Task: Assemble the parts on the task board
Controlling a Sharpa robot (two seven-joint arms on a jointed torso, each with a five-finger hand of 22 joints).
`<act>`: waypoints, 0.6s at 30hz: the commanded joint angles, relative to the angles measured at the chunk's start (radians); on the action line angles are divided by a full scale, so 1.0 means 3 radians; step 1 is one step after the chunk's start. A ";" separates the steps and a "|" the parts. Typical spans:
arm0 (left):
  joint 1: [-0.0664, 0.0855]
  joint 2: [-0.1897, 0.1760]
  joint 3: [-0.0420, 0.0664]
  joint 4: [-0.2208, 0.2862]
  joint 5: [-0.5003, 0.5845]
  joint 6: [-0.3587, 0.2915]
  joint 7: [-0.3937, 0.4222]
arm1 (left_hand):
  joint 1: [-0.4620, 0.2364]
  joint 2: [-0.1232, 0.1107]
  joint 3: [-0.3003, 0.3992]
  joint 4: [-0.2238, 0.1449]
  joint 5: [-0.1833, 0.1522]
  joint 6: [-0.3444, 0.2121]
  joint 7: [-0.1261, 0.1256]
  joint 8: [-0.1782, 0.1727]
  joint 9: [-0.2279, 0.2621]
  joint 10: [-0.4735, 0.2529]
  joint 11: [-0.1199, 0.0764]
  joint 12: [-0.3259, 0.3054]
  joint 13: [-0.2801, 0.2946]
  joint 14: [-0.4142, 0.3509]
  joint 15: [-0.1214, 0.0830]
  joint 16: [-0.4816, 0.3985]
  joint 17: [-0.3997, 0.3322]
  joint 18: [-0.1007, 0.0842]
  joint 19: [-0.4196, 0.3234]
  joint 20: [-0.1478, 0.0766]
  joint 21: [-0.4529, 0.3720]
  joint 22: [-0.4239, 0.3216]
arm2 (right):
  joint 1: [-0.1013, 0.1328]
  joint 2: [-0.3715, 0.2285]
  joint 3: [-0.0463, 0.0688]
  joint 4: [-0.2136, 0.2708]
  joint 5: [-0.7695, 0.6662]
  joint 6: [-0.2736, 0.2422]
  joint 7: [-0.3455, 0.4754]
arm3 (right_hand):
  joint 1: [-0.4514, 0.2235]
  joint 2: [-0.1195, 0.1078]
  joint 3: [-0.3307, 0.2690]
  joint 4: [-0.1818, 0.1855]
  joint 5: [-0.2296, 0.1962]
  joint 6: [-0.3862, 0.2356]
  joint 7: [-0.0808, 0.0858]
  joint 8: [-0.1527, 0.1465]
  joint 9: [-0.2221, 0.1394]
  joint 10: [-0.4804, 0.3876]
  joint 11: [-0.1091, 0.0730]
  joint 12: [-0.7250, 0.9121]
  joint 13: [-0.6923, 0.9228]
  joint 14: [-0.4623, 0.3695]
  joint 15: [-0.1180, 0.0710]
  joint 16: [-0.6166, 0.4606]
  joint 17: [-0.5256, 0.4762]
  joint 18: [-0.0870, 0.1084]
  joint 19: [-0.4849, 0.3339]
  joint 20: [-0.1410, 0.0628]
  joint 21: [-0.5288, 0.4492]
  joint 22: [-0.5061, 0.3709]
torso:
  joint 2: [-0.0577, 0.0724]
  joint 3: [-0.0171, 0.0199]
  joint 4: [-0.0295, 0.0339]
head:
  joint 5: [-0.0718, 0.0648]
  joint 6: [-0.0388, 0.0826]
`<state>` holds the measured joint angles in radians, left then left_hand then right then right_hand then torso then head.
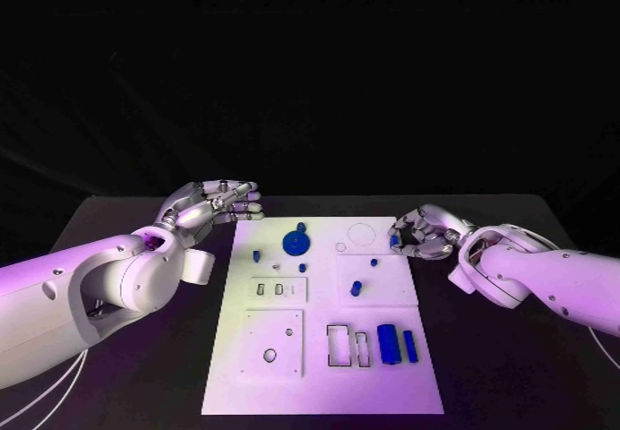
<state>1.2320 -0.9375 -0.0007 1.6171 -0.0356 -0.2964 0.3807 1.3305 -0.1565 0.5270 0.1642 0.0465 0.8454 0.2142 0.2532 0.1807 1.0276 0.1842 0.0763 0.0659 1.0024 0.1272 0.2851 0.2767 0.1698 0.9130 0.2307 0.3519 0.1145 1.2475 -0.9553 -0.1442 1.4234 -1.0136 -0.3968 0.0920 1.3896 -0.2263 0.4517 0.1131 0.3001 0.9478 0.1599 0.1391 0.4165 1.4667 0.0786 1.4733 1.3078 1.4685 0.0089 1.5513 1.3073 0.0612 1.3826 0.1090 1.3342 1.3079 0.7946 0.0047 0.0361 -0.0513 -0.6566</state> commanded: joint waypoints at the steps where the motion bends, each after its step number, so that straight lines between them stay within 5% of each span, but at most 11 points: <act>1: 0.0001 0.0001 0.0002 0.0002 0.0002 0.0066 0.0027 | 0.0001 0.0026 -0.0013 -0.0003 0.0018 -0.0025 0.0112 -0.0019 0.0003 -0.0002 0.0010 -0.0016 0.0006 -0.0006 0.0025 -0.0015 0.0003 0.0043 -0.0007 0.0020 -0.0014 -0.0003 | -0.0002 0.0005 0.0000 -0.0002 -0.0018 -0.0026 -0.0015 | -0.0034 0.0017 0.0026 0.0006 -0.0007 0.0036 -0.0005 0.0024 0.0007 0.0076 -0.0017 0.0015 0.0513 0.0300 -0.0019 0.0012 0.0710 0.0034 0.0025 0.0003 0.0025 0.0015 | 0.0000 0.0001 -0.0001 | 0.0000 0.0002; 18: 0.0001 -0.0001 0.0001 0.0001 0.0000 0.0074 0.0020 | 0.0001 0.0026 -0.0013 -0.0003 0.0018 -0.0025 0.0112 -0.0019 0.0003 -0.0002 0.0010 -0.0016 0.0006 -0.0006 0.0025 -0.0015 0.0003 0.0043 -0.0007 0.0020 -0.0014 -0.0003 | -0.0002 0.0013 0.0000 -0.0002 -0.0017 -0.0026 -0.0037 | -0.0079 0.0069 0.0113 -0.0070 -0.0012 0.0230 -0.0090 0.0172 0.0079 0.0095 -0.0090 0.0030 0.0533 0.0304 -0.0080 0.0015 0.0721 0.0029 0.0047 -0.0048 0.0041 0.0048 | -0.0002 0.0003 0.0001 | 0.0001 -0.0008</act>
<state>1.2320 -0.9387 -0.0008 1.6169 -0.0356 -0.2937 0.3796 1.3305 -0.1566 0.5270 0.1642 0.0465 0.8454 0.2143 0.2533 0.1805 1.0276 0.1842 0.0763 0.0659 1.0024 0.1272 0.2851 0.2765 0.1698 0.9131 0.2307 0.3519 0.1146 1.2474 -0.9524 -0.1442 1.4219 -1.0131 -0.4025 0.0848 1.3722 -0.2090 0.4820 0.0938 0.2996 1.0109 0.1324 0.1860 0.4360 1.4666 0.0569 1.4774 1.3076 1.4649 -0.0094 1.5513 1.3080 0.0612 1.3933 0.0982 1.3415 1.3076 0.7942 0.0054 0.0360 -0.0505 -0.6589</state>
